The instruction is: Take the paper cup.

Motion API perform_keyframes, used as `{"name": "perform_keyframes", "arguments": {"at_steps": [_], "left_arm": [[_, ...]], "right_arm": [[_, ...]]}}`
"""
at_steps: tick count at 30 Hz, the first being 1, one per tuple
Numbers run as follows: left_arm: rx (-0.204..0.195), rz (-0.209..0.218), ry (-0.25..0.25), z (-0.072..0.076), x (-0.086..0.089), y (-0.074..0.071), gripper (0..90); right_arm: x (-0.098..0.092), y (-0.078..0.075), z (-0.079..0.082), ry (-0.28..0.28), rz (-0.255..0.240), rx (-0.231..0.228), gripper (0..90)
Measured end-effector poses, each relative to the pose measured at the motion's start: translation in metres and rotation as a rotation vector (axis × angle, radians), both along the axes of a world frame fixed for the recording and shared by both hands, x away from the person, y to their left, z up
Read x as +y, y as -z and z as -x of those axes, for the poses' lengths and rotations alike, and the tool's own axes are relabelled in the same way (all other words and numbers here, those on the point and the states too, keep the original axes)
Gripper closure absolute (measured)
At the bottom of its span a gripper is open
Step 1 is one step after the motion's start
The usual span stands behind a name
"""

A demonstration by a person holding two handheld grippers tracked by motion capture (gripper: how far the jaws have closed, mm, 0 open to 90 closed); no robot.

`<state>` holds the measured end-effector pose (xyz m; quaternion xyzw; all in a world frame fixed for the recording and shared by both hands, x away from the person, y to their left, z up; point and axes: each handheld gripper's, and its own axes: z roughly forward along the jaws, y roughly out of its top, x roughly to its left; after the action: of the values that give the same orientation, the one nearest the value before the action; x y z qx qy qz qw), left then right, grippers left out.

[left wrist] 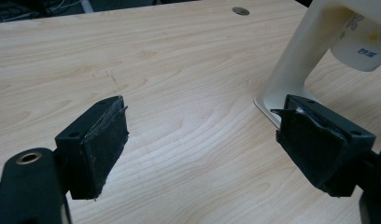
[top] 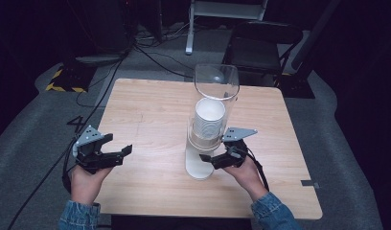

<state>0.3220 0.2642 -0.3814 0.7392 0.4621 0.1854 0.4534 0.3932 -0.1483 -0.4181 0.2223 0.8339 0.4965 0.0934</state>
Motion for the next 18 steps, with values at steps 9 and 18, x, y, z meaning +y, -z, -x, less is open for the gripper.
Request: {"name": "perform_keyframes", "arguments": {"at_steps": [9,18], "left_arm": [[0.012,0.002,0.007,-0.0014,0.0005,0.0035,17.1],[0.022,-0.01,0.003,-0.0033,-0.0006,0.0075,17.1]], "right_arm": [[0.0015,0.0001,0.0014,0.034,-0.101,-0.074,17.6],[0.0063,-0.0009,0.0026,0.033,-0.118,-0.153,26.9]]}}
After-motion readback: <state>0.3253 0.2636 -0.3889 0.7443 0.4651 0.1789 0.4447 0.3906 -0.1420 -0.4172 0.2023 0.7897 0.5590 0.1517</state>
